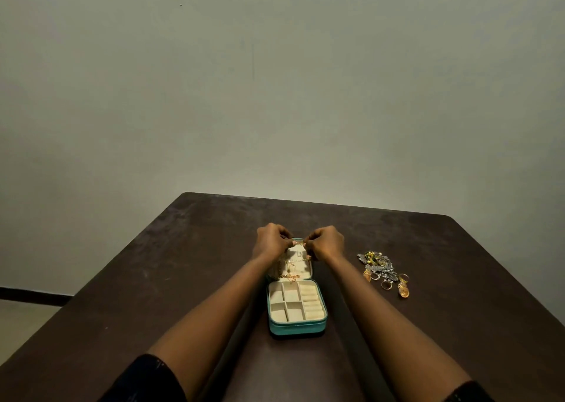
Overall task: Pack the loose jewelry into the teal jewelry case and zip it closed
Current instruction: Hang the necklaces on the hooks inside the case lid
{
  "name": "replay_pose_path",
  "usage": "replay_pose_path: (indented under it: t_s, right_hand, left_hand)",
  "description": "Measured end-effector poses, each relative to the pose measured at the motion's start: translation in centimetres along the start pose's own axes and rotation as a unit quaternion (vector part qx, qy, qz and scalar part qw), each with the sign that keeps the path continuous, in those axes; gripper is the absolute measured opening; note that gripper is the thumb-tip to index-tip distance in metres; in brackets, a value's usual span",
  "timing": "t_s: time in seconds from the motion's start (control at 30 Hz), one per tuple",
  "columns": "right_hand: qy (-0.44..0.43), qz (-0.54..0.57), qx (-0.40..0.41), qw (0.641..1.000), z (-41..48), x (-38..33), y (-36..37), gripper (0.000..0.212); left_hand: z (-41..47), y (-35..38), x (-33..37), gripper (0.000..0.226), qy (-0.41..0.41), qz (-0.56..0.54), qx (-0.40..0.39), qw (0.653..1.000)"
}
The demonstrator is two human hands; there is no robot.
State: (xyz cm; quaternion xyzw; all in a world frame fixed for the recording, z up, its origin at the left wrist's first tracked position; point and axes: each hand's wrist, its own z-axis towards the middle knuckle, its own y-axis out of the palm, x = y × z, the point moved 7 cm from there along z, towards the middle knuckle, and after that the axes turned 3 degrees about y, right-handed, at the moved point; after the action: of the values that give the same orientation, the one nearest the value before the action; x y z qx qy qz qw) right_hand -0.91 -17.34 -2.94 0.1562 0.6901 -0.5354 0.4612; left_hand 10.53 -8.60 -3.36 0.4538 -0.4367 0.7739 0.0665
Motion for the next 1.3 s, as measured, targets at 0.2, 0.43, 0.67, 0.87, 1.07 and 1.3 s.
replay_pose_path:
  t_s: [0.2, 0.43, 0.67, 0.87, 1.07, 1.3]
  right_hand:
    - [-0.004, -0.054, 0.072, 0.996, 0.1, 0.4, 0.8, 0.018]
    - [-0.036, -0.132, 0.068, 0.988, 0.5, 0.9, 1.6, 0.026]
    - [-0.031, -0.184, 0.019, 0.982, 1.6, 0.4, 2.3, 0.026]
    - [-0.018, -0.238, -0.026, 0.971, 1.4, -0.1, 2.6, 0.026]
    - [0.009, -0.216, -0.057, 0.975, 1.9, 0.3, 2.7, 0.025]
    - [0.037, -0.195, -0.078, 0.977, 2.2, 1.4, 2.6, 0.028]
  left_hand:
    - [0.3, 1.1, -0.4, 0.01, -0.002, 0.036, 0.019, 0.999]
    - [0.5, 2.4, -0.8, 0.012, -0.003, 0.075, -0.003, 0.997]
    - [1.4, 3.5, -1.4, 0.013, -0.046, 0.087, -0.035, 0.995]
    - [2.2, 3.9, -1.1, 0.02, -0.039, 0.135, -0.095, 0.985]
    - [2.4, 4.3, 0.0, 0.02, 0.012, 0.215, -0.159, 0.963]
    - [1.8, 4.3, 0.4, 0.023, 0.042, 0.247, -0.193, 0.949]
